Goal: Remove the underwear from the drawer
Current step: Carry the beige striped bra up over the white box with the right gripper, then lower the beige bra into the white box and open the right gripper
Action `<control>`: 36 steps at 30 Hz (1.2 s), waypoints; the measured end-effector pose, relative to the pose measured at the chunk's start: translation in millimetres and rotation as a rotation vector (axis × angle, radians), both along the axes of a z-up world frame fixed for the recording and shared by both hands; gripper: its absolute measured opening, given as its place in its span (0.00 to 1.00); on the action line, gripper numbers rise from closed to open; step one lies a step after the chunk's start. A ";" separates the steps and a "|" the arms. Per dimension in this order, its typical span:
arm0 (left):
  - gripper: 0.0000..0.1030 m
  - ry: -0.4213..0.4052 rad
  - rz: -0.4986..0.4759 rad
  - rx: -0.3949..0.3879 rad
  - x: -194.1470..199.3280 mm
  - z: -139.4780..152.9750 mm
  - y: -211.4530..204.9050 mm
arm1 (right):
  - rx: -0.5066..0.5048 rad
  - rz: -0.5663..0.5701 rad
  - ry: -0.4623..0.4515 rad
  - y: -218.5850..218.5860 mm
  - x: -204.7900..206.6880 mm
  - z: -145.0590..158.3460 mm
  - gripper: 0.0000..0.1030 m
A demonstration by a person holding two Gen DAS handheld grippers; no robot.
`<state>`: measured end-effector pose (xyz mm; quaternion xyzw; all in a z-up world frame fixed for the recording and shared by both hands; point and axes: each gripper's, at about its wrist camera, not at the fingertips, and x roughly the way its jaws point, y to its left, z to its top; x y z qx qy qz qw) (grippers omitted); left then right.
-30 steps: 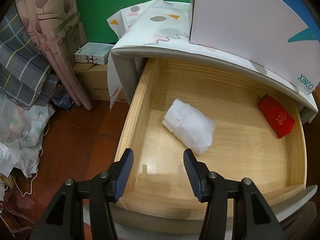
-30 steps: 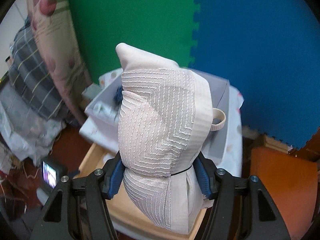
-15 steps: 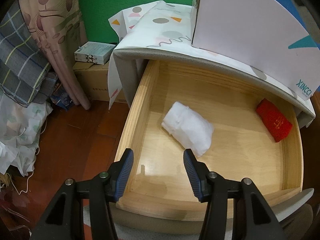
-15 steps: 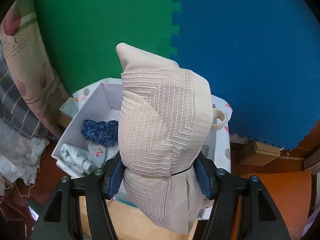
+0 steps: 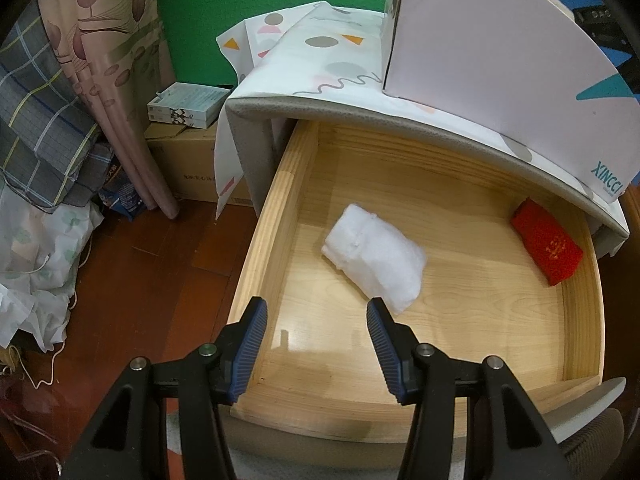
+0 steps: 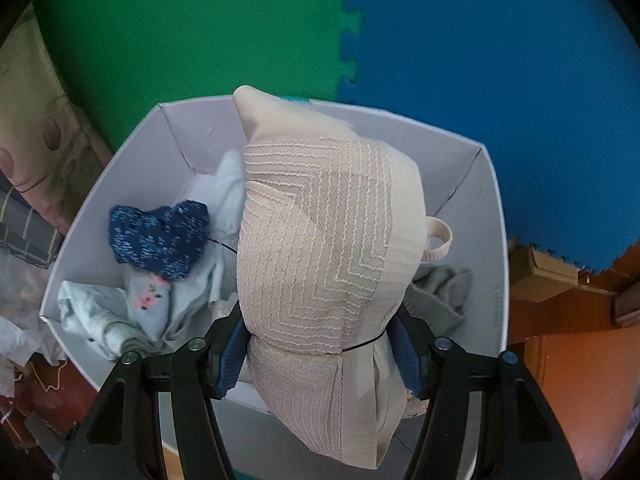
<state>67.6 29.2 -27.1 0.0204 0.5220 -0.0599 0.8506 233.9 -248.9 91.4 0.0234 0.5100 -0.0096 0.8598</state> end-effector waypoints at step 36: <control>0.52 -0.001 0.000 0.008 -2.6 0.1 0.3 | -0.045 0.044 -0.110 9.2 -54.3 29.1 0.76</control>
